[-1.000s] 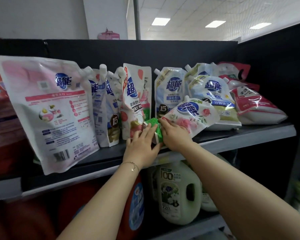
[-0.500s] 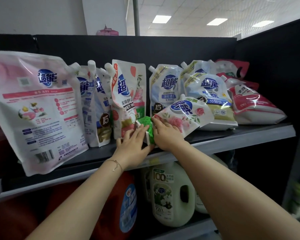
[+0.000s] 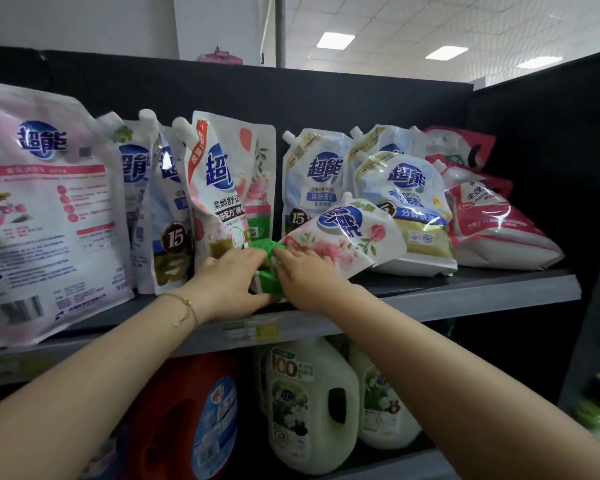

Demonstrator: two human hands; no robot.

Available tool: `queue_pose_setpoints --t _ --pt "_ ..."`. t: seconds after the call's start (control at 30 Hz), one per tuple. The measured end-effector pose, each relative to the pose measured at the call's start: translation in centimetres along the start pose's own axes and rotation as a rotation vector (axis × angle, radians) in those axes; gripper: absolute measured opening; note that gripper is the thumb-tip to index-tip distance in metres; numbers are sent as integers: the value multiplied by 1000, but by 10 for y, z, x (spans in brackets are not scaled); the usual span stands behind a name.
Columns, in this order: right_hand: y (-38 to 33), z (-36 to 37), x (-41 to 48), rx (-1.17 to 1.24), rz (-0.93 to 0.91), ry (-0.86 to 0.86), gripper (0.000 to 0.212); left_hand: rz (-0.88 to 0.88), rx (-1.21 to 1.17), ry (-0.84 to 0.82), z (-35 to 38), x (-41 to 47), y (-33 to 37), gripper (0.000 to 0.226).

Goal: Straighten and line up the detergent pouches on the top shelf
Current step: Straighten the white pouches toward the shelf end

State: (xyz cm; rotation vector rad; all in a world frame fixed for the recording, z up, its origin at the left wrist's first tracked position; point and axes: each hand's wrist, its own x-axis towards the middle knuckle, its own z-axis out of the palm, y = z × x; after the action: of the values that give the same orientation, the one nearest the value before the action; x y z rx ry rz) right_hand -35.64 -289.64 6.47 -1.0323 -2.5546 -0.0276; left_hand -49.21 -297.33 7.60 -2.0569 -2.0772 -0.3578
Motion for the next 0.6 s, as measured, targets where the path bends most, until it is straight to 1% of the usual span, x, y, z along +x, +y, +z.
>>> queue_pose_setpoints --t 0.07,0.13,0.2,0.23,0.3,0.33,0.37,0.43,0.47,0.53,0.6 --pt "9 -8 -7 41 -109 -17 42 -2 -40 27 -1 7 8 53" --pt "18 -15 -17 101 -201 -9 37 -18 -5 40 -1 15 18 53" --pt "27 -19 -25 94 -242 49 37 -26 43 41 -2 22 25 64" --pt "32 -22 -28 31 -259 99 39 -24 46 42 -2 26 27 69" --pt "42 -29 -32 -146 -268 159 50 -39 20 48 -3 34 28 79" --pt "50 -34 -33 -192 -252 138 58 -50 25 49 -3 37 28 84" --pt "57 -39 -34 -209 -230 88 67 -56 50 47 -2 40 29 86" --pt "71 -47 -36 -266 -218 -21 82 -53 111 53 -1 42 30 81" --pt "74 -49 -35 -323 -227 -46 88 -49 124 58 0 42 31 79" --pt "81 -47 -29 -428 -205 -10 97 -51 128 61 0 38 32 81" --pt "84 -44 -20 -469 -110 90 98 -66 141 62 1 35 36 87"
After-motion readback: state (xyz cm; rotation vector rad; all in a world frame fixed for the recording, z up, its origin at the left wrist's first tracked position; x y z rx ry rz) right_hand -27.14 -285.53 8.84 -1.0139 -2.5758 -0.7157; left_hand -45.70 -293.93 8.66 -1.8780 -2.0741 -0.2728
